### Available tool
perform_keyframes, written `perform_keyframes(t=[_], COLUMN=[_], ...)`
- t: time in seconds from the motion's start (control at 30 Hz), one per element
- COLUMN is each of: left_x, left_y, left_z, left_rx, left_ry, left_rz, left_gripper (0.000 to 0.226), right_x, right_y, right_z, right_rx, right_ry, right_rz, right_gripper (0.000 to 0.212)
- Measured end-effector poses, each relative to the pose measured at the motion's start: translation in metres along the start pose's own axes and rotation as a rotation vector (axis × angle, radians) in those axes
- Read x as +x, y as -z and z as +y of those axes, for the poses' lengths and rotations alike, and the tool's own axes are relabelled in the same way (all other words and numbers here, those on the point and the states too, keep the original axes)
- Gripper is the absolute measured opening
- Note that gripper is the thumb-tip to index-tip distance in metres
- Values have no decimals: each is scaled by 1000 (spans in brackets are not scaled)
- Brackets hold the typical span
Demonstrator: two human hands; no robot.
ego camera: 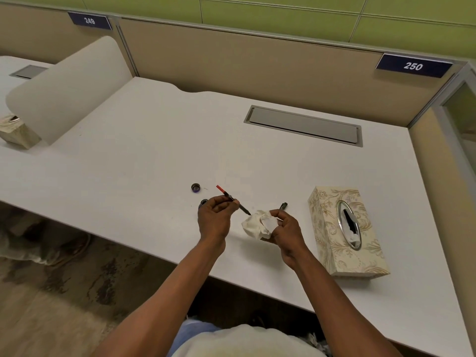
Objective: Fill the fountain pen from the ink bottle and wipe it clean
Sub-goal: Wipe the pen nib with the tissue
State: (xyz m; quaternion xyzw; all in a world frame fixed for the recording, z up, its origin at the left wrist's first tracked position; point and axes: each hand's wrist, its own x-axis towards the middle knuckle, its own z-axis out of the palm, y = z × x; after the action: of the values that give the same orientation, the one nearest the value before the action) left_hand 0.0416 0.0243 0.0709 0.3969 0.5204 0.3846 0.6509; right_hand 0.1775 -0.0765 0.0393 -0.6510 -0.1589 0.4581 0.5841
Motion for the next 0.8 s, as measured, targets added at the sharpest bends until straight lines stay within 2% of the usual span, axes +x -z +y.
perform_keyframes(t=[0.07, 0.23, 0.5, 0.63, 0.73, 0.8], left_x=[1, -7, -7, -4, -3, -4], left_y=[2, 1, -4, -4, -4, -6], left_z=[2, -1, -9, -10, -9, -10], left_rx=[-25, -66, -34, -9, 4, 22], left_ry=[7, 35, 26, 9, 7, 12], left_rz=[-11, -55, -24, 4, -2, -24], left_gripper=[21, 19, 20, 19, 20, 20], right_x=[2, 2, 0, -2, -2, -2], right_y=[2, 5, 6, 13, 16, 12], right_z=[0, -1, -5, -8, -10, -10], right_rx=[15, 144, 328, 629, 694, 561], right_ry=[-19, -52, -92, -216, -305, -282], right_rz=[22, 11, -184, -302, -319, -284], right_gripper=[15, 23, 37, 47, 46, 28])
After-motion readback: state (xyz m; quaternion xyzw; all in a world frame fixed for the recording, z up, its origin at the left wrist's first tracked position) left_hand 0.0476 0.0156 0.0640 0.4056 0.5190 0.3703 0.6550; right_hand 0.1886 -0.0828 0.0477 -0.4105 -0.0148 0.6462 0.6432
